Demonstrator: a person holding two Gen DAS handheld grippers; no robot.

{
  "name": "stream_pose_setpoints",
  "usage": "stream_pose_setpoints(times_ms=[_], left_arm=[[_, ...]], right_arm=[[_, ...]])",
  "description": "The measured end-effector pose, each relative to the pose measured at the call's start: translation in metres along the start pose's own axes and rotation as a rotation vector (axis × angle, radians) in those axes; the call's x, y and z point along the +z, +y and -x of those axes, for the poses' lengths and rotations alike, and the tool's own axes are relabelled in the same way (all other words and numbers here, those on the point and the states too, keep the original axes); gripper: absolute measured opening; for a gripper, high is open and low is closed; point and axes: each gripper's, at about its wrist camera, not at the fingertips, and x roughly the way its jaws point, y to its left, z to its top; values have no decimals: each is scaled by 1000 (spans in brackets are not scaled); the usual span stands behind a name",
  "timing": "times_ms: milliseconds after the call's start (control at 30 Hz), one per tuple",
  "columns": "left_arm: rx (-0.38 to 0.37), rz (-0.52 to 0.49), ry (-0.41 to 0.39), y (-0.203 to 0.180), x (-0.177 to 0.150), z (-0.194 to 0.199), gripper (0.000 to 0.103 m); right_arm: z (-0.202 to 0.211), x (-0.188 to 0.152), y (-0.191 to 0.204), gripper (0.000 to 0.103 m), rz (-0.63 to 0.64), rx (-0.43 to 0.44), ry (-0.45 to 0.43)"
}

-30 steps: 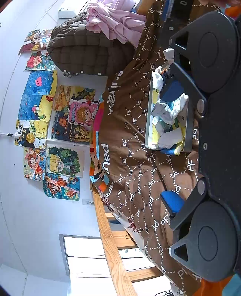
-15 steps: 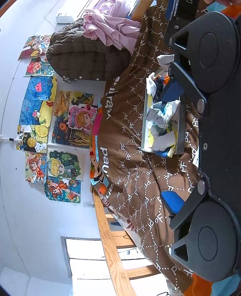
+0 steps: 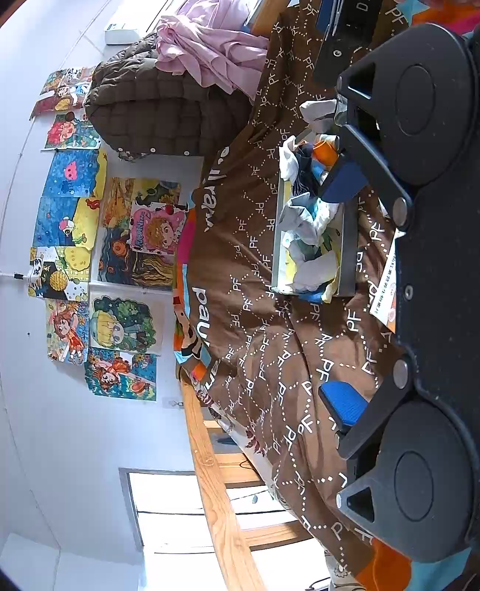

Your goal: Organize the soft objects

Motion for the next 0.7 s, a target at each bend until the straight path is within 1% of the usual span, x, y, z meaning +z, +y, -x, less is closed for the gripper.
stream_pose_setpoints(times_ms=[267,533,700], left_arm=[[2,-30,-23,6,-11,4,102],[-15,-66,-3,13,-32,7,102],[-16,-53,5,19,-38,6,102]], right_arm=[[7,-11,6,103,15,-28,-11],[10,-23,13,103,28,-32,21],[8,-27,14,103,25,-39,33]])
